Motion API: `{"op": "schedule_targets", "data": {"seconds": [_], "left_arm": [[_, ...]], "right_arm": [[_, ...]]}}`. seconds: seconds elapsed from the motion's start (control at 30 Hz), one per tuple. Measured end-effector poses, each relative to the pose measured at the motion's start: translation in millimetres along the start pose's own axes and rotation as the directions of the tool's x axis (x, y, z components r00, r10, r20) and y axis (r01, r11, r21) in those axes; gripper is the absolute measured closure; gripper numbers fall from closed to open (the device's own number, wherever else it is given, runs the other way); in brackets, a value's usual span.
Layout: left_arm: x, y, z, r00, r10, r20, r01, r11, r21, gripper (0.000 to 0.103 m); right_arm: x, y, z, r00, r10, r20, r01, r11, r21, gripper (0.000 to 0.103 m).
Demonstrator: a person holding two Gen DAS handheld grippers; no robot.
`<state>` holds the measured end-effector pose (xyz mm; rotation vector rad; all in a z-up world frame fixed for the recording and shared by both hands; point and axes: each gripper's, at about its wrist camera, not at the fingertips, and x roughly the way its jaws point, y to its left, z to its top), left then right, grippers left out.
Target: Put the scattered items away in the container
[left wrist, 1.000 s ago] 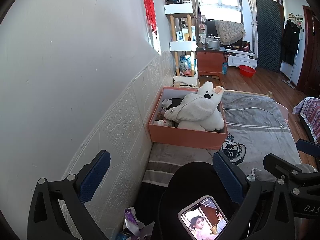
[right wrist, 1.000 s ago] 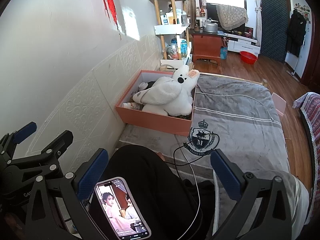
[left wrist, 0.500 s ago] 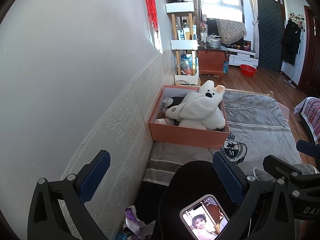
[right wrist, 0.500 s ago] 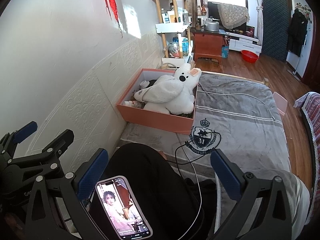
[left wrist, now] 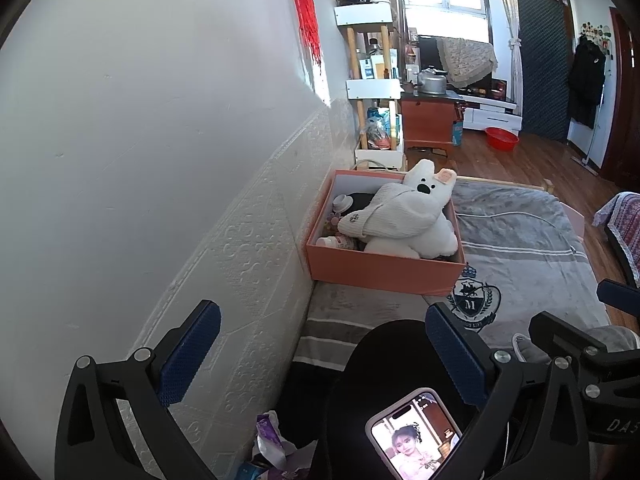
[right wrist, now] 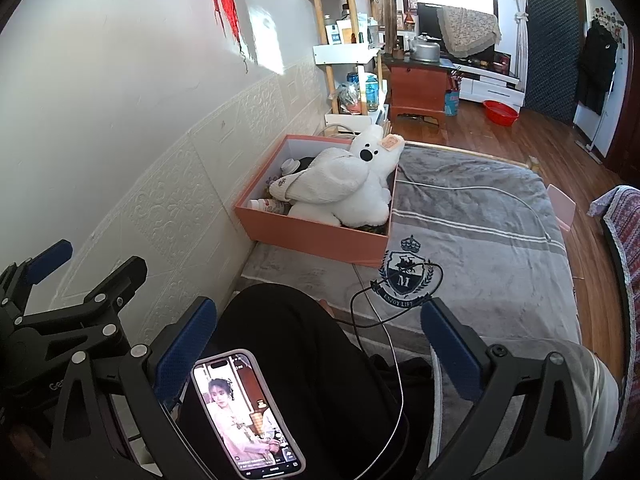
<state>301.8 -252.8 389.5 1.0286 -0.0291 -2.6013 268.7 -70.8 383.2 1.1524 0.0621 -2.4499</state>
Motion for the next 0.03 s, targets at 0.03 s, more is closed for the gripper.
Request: {"op": "schedule_targets", "data": {"seconds": [0.03], "left_arm": [[0.2, 0.2, 0.3, 1.0, 0.002, -0.001, -0.002, 1.0, -0.004, 0.0]], "right_arm": [[-0.2, 0.4, -0.3, 1.0, 0.002, -0.001, -0.002, 1.0, -0.001, 0.001]]}}
